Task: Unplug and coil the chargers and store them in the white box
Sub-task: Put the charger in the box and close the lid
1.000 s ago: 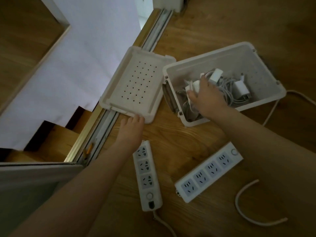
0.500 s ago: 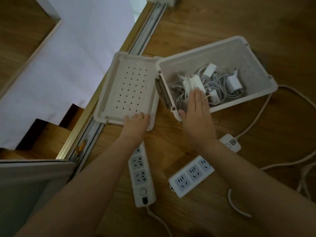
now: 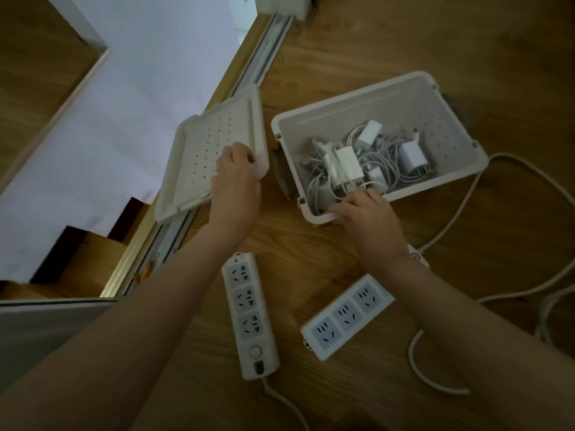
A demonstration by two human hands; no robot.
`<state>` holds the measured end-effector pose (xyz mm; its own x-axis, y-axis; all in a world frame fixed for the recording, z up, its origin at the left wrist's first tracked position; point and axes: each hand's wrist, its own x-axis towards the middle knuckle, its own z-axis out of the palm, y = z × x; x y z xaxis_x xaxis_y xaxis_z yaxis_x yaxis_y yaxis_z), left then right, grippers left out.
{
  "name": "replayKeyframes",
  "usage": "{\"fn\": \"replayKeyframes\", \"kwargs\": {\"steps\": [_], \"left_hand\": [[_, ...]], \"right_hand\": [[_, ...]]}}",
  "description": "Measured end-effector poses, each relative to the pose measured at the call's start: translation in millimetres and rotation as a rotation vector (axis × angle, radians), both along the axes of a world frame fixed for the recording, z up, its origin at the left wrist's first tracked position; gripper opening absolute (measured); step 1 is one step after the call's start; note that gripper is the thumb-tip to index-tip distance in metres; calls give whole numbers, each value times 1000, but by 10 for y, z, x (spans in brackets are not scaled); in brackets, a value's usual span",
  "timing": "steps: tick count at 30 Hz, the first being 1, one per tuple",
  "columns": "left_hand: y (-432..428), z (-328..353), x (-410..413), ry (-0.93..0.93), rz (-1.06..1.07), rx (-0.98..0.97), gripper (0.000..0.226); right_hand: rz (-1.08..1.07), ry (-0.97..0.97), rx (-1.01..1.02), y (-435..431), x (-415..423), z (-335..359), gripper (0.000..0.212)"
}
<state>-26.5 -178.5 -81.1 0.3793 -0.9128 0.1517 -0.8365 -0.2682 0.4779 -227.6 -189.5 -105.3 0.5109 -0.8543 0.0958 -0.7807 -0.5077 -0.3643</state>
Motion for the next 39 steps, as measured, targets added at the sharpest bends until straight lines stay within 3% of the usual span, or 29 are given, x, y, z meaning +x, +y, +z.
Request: {"fn": "replayKeyframes", "kwargs": {"steps": [2, 4, 7, 10, 14, 16, 18, 20, 23, 26, 30, 39], "left_hand": [[-72, 138, 21, 136, 84, -59, 33], [-122, 272, 19, 159, 97, -170, 36], [-178, 456, -34, 172, 16, -388, 38], [-221, 630, -224, 283, -48, -490, 36], [-200, 649, -517, 180, -330, -475, 38], [-154, 502, -555, 130, -496, -419, 24], [-100, 335, -501, 111, -586, -370, 10], [-51, 231, -437, 130, -614, -327, 12], [13, 135, -405, 106, -681, -251, 24], [76, -6, -285, -80, -744, -125, 31], [153, -88, -83, -153, -654, 3, 31], [18, 284, 81, 0, -720, 441, 40]], "right_hand": [[-5, -80, 46, 33, 93, 28, 26], [-18, -131, 172, 90, 228, 53, 27], [-59, -285, 353, 202, 385, 70, 29], [-100, -492, 409, 297, 435, 133, 41], [-304, -710, 263, 225, 329, 370, 40], [-366, -774, 99, 103, 213, 492, 40], [-447, -706, -16, -8, 78, 565, 41], [-502, -495, -56, -90, -40, 573, 48], [-327, -75, -41, -172, -171, 489, 48], [-134, 88, -17, -195, -187, 461, 29], [26, 88, 0, -87, -113, 391, 22], [2, 3, 179, -81, -108, 317, 26]]}}
